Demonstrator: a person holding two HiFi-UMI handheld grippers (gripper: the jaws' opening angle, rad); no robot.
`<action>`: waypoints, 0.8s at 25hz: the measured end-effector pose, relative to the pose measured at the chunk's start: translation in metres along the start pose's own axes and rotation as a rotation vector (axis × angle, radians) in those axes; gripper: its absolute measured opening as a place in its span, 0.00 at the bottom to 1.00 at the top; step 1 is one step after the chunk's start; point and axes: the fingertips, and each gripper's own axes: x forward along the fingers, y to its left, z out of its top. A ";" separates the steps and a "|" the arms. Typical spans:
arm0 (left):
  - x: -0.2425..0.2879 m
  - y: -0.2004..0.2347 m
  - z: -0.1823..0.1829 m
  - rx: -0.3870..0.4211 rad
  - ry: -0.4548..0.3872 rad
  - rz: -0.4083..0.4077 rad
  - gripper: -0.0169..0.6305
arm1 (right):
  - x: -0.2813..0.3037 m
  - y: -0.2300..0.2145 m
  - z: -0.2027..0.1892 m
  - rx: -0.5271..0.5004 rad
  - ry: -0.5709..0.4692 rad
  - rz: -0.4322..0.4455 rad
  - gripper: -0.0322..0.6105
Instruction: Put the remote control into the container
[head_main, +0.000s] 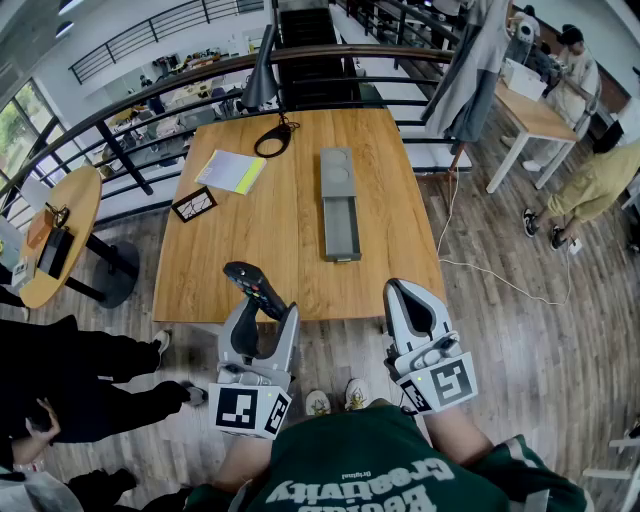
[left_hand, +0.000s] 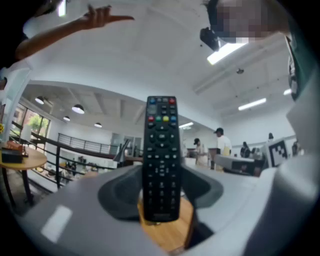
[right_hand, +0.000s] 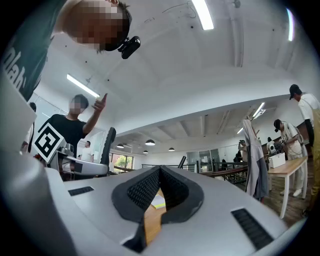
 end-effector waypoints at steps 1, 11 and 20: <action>0.000 0.000 0.000 0.003 0.000 0.000 0.39 | 0.000 0.000 -0.001 0.002 0.000 -0.001 0.08; 0.001 0.001 -0.003 0.000 0.004 -0.004 0.39 | 0.001 0.000 -0.004 0.007 -0.001 -0.009 0.08; 0.011 -0.003 -0.005 0.002 0.013 -0.008 0.39 | 0.002 -0.009 -0.008 0.018 0.005 -0.017 0.08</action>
